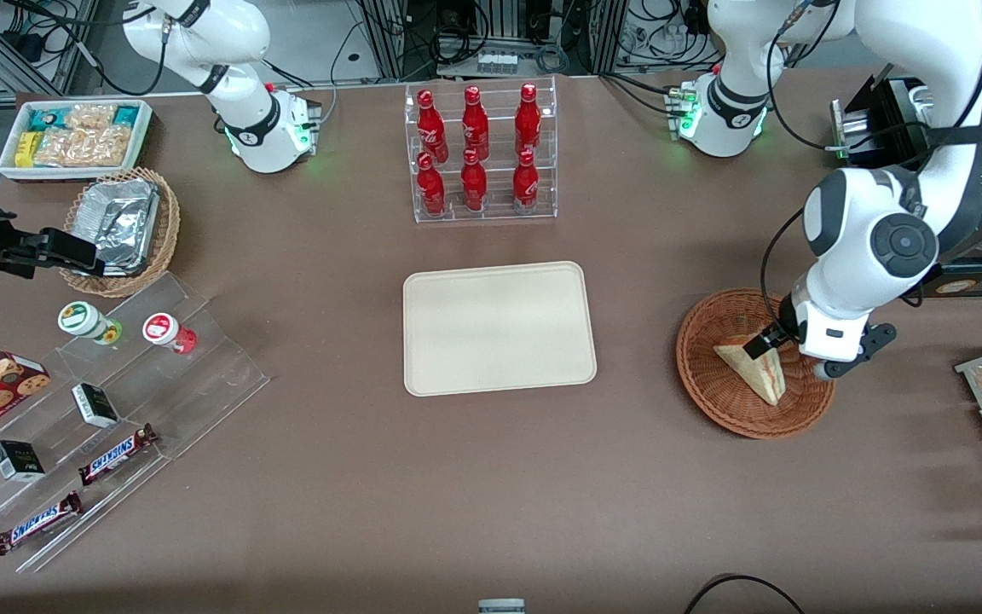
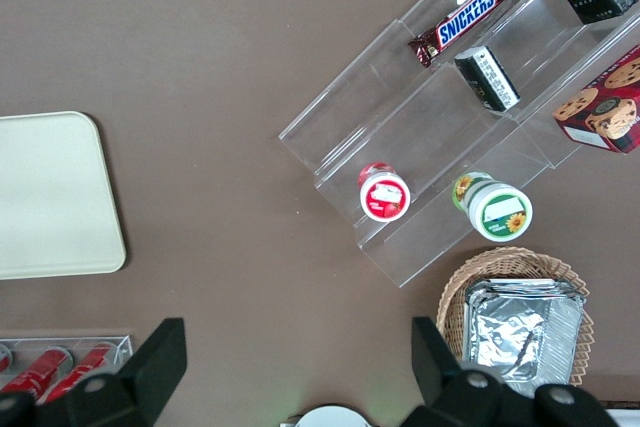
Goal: Place sandwich from basket to tray
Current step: 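Close the left gripper on the wrapped sandwich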
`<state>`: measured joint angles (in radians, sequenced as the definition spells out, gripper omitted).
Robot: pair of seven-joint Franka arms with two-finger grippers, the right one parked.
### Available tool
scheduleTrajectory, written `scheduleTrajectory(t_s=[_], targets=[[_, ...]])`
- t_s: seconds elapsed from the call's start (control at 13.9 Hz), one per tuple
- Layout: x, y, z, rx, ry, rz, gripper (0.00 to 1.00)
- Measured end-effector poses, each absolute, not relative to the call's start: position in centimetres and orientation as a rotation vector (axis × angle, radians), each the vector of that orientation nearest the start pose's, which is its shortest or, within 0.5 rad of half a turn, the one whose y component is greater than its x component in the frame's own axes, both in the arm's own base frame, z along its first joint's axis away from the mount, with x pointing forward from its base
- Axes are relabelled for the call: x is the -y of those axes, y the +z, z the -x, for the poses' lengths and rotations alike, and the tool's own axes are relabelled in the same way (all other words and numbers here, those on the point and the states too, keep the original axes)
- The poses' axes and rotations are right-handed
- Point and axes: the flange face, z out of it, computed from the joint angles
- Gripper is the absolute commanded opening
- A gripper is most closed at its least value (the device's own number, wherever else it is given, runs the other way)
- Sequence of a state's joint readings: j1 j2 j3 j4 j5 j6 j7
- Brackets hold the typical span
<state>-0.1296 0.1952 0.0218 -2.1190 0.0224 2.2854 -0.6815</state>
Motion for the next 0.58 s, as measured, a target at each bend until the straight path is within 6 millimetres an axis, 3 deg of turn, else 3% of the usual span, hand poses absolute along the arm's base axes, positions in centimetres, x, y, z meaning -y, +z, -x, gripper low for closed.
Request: scheduleTrajectory(t_s=[0.43,0.5,0.58], targets=[[5.1,26.3,-54.8,0.882,0.019,2.986,0.98],[5.0,25.9,-54.7,0.885,0.027,2.983,0.8],[4.9,25.7,-54.7,0.886,0.032,2.981,0.47]])
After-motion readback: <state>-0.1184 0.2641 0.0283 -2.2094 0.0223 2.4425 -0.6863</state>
